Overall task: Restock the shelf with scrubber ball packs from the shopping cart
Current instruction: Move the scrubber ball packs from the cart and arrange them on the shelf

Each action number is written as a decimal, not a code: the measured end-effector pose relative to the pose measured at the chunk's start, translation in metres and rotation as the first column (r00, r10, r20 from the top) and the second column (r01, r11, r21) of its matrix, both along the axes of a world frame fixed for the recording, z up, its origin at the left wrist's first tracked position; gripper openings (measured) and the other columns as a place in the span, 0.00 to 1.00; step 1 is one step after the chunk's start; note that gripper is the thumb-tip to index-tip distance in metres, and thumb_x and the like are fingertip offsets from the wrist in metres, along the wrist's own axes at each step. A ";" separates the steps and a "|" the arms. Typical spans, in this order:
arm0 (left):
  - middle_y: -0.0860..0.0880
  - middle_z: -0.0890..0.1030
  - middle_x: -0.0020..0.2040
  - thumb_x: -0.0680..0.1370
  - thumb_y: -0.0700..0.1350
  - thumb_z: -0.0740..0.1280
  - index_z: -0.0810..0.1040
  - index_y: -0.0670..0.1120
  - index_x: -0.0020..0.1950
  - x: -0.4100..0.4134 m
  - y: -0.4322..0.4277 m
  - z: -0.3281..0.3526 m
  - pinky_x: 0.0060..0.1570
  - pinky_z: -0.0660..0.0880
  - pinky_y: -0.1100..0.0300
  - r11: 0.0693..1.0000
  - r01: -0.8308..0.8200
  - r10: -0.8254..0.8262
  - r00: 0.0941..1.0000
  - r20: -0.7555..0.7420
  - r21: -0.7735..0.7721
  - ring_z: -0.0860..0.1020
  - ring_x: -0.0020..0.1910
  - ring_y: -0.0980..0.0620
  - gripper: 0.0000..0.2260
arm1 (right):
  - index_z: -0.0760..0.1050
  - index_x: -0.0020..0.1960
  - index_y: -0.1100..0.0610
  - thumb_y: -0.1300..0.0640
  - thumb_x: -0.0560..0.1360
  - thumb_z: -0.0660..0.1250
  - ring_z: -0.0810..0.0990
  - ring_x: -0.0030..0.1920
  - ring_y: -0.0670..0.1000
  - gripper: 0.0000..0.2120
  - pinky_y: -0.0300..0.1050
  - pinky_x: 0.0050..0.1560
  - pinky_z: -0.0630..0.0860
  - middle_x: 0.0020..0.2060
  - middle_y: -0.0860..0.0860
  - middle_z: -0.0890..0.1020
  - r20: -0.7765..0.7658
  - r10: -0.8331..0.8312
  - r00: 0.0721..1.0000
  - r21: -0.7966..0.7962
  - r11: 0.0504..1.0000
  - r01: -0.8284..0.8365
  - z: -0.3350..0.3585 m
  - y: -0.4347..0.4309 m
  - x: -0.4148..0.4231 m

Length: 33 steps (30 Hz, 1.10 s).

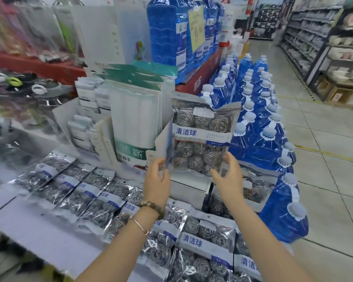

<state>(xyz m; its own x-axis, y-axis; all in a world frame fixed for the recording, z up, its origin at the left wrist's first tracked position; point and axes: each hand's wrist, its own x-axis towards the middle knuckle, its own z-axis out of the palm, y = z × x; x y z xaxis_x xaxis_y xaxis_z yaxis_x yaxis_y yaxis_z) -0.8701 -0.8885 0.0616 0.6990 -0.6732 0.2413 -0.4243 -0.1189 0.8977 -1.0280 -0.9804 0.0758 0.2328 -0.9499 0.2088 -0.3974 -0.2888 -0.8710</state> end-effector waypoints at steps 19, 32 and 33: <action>0.51 0.77 0.50 0.77 0.37 0.61 0.73 0.51 0.52 -0.035 0.272 -0.078 0.41 0.70 0.71 0.834 -0.388 0.465 0.877 -0.119 0.393 0.75 0.46 0.53 0.10 | 0.67 0.68 0.56 0.62 0.76 0.65 0.74 0.58 0.50 0.21 0.42 0.57 0.69 0.58 0.50 0.76 -0.120 0.666 0.736 0.260 0.736 -0.625 -0.095 0.174 0.030; 0.54 0.76 0.60 0.78 0.47 0.60 0.71 0.52 0.63 0.061 0.450 -0.083 0.54 0.73 0.56 0.606 -0.521 0.668 0.744 -0.029 0.601 0.74 0.56 0.54 0.14 | 0.66 0.69 0.53 0.53 0.78 0.62 0.71 0.62 0.48 0.20 0.39 0.57 0.66 0.63 0.50 0.72 -0.358 0.908 0.216 0.211 0.304 -0.929 -0.100 0.329 0.202; 0.54 0.76 0.60 0.78 0.47 0.60 0.72 0.52 0.63 0.072 0.464 -0.084 0.54 0.73 0.56 0.601 -0.526 0.676 0.736 -0.033 0.602 0.74 0.56 0.54 0.14 | 0.66 0.70 0.52 0.53 0.78 0.62 0.71 0.62 0.48 0.21 0.40 0.58 0.67 0.64 0.50 0.72 -0.355 0.914 0.196 0.232 0.289 -0.929 -0.101 0.344 0.218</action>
<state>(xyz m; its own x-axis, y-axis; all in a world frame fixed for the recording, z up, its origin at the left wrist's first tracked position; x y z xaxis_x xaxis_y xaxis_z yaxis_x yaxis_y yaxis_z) -0.7982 -0.4243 -0.0228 0.9712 -0.0346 -0.2358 0.1335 -0.7408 0.6584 -0.8104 -0.6362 -0.0252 0.9935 -0.0027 -0.1135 -0.0836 -0.6941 -0.7150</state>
